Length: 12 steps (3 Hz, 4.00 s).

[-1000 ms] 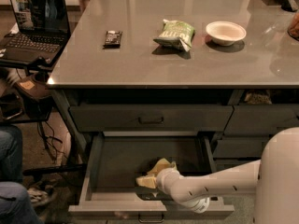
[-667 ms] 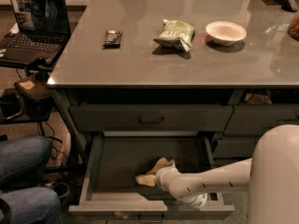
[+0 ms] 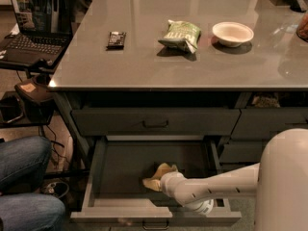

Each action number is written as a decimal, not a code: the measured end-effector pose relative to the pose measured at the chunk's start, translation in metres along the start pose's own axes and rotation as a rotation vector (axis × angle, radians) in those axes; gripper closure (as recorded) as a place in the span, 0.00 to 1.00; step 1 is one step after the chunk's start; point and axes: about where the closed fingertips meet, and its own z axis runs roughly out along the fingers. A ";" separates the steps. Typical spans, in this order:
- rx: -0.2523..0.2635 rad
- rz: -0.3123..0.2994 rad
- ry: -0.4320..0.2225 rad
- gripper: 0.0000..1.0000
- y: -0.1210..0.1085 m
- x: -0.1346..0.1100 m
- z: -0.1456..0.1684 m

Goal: Pick sponge from middle drawer and place on counter

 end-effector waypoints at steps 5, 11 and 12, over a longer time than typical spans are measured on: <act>0.035 0.048 -0.046 1.00 -0.023 -0.024 -0.022; 0.171 0.162 -0.191 1.00 -0.205 -0.118 -0.239; 0.148 0.013 -0.254 1.00 -0.195 -0.168 -0.286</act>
Offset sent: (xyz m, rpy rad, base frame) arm 0.0000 0.0000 0.0000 0.0000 0.0000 0.0000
